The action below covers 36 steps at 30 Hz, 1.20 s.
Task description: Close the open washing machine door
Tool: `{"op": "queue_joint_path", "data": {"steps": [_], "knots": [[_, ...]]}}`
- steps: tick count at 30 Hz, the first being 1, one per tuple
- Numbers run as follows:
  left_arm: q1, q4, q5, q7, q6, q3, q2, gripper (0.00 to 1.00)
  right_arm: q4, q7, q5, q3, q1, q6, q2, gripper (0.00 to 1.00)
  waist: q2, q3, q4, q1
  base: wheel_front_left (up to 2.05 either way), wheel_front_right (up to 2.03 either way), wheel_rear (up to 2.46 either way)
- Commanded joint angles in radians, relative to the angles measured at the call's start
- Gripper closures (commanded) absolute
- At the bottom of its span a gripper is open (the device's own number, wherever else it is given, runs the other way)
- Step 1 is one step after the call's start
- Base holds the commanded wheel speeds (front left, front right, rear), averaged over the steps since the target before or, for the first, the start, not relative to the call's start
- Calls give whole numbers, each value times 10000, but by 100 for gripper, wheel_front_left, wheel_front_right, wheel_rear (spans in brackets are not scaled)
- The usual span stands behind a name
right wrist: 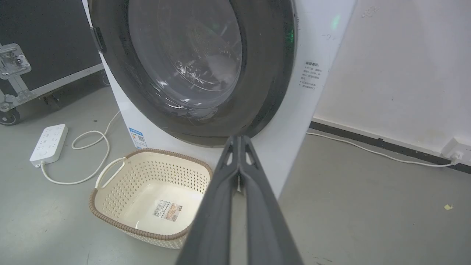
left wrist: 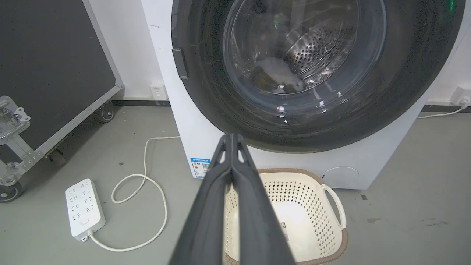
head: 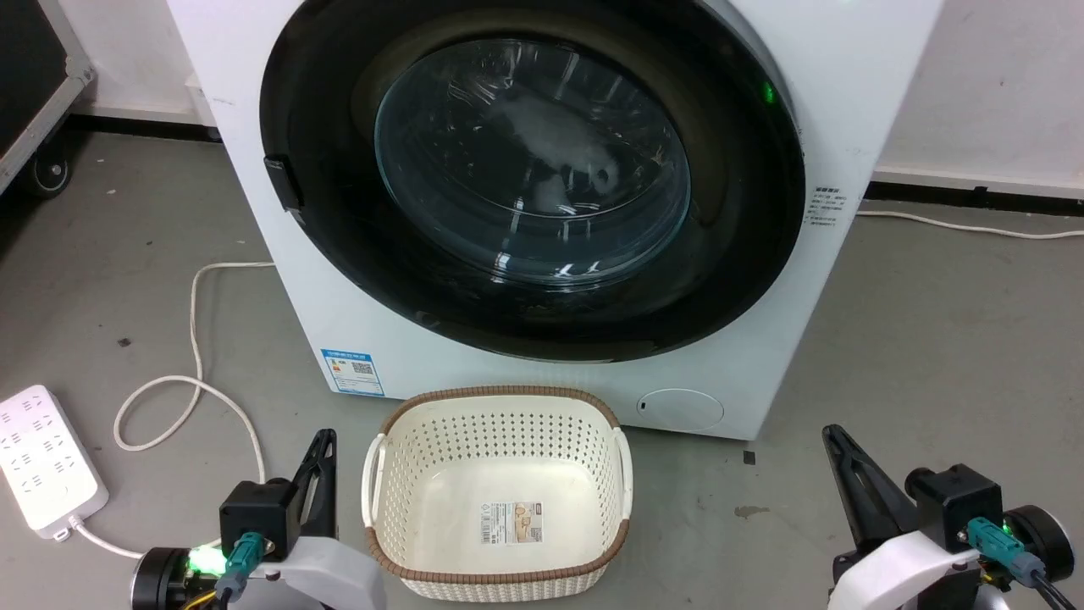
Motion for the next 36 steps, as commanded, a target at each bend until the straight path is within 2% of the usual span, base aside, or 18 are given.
{"op": "queue_joint_path", "data": {"steps": [1,36], "knots": [[-154,-43,26,1,28,24,-9,100,-53,5,47,3,-121,-7,49,100,0,0,0,0,0,0,0],[-154,-43,26,1,28,24,-9,100,-53,5,47,3,-121,-7,49,100,0,0,0,0,0,0,0]]}}
